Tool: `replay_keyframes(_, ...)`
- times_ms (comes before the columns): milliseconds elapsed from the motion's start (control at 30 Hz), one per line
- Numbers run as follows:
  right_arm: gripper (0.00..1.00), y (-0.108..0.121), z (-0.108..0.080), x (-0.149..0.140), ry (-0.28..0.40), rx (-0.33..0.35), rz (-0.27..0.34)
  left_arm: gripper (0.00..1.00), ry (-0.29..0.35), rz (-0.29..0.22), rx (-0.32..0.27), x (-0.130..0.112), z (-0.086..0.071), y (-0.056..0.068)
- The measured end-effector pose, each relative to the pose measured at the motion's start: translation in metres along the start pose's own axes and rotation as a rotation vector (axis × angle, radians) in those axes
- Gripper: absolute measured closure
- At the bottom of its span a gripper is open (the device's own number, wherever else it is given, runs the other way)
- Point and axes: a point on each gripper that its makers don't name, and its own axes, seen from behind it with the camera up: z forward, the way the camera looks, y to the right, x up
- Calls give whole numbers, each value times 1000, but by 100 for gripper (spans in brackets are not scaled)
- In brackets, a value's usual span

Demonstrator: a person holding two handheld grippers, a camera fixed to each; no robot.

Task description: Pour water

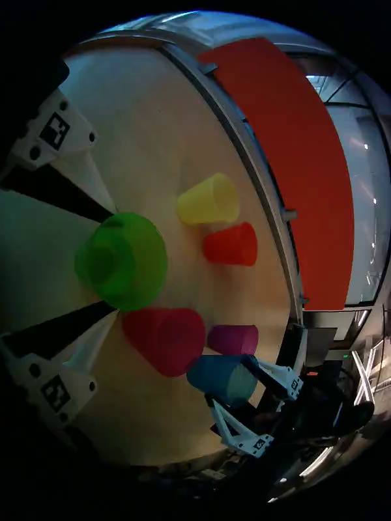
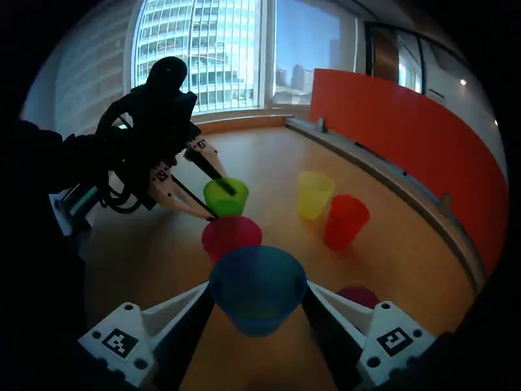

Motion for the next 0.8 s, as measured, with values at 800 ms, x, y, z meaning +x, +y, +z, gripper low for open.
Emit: replay_keyframes(800,8,-6,12,-22,-28,-1,1,16,1,-13,-10,-5,-5,2)
